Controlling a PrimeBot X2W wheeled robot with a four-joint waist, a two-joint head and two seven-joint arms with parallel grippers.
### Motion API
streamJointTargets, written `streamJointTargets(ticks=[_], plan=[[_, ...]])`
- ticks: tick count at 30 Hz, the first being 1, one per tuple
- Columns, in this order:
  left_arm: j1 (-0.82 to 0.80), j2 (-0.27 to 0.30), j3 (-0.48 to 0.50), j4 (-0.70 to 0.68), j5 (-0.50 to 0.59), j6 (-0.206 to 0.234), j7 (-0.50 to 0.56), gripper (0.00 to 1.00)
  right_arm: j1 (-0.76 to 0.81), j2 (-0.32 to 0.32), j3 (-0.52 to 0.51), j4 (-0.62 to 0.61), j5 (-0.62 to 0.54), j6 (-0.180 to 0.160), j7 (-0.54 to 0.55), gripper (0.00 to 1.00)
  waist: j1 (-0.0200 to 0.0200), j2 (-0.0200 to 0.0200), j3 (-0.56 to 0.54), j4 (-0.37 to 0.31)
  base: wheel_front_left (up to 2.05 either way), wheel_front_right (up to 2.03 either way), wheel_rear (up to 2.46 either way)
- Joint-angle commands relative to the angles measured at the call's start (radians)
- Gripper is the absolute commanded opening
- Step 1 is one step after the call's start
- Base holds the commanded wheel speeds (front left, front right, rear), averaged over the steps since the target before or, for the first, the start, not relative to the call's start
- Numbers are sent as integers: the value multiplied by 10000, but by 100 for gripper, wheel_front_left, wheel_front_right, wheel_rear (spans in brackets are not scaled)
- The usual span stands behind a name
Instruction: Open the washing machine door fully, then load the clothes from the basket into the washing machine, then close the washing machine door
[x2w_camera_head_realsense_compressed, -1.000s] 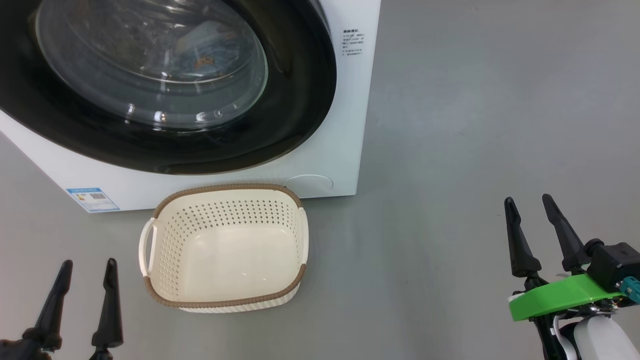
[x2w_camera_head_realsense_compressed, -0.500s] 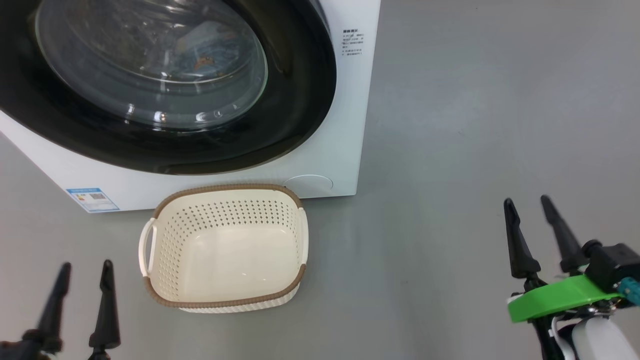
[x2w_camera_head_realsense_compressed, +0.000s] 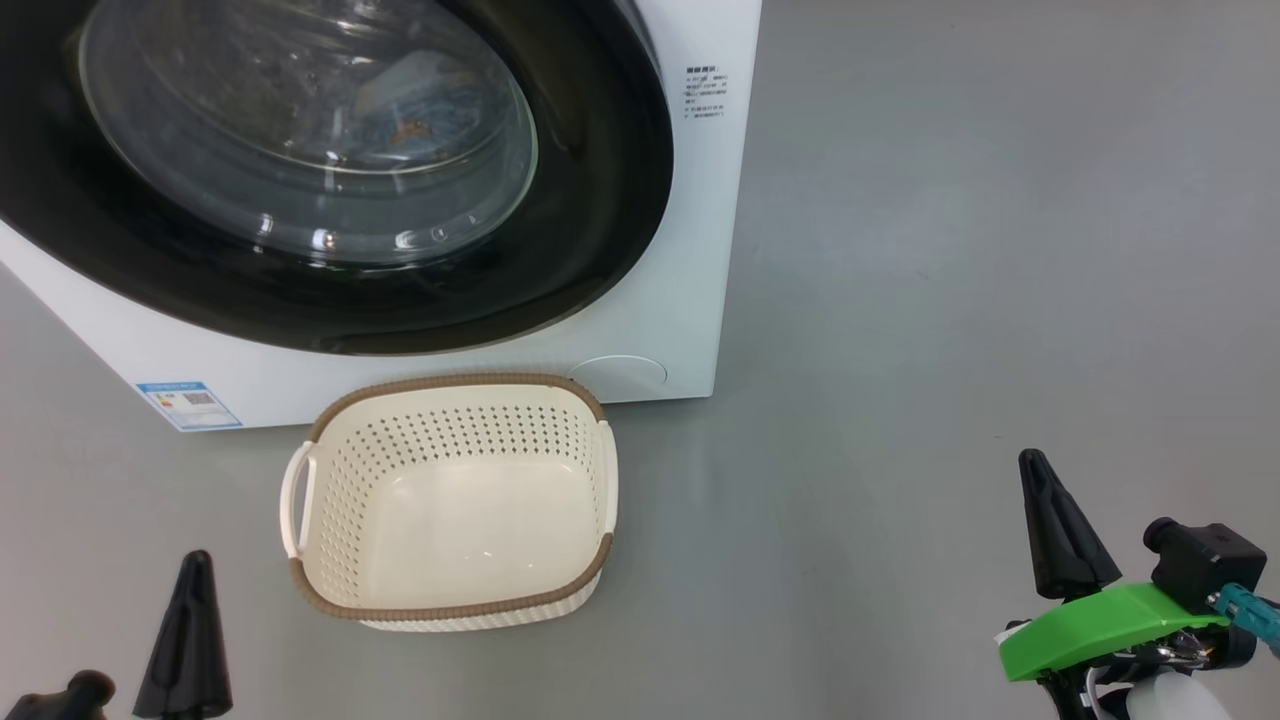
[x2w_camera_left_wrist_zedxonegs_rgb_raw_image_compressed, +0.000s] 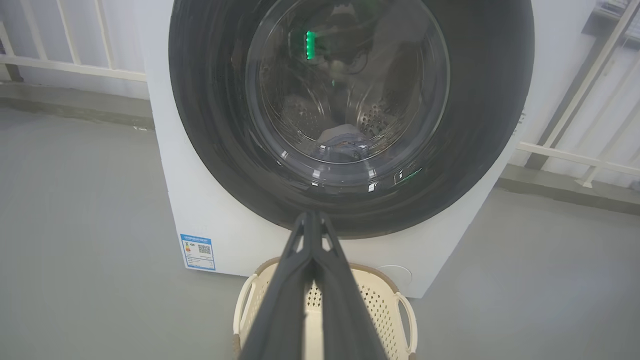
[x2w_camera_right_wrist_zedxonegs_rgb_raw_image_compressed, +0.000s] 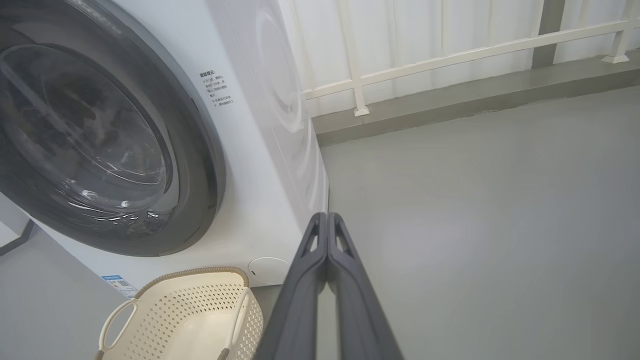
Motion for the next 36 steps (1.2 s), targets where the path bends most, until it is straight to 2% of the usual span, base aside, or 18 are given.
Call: streamJointTargets(ticks=[1,36], plan=[[-95,126,66,-137,-337,3,62,0,-181,-123,-82,-258,365,-2,55,0,-7,0,-9,2,0,0,0],[-432,-104,101,152,-3968,2,1058,0,-158,-52,-325,-344,4024,-10,960,0,-8,0,-369,46,0,0,0]])
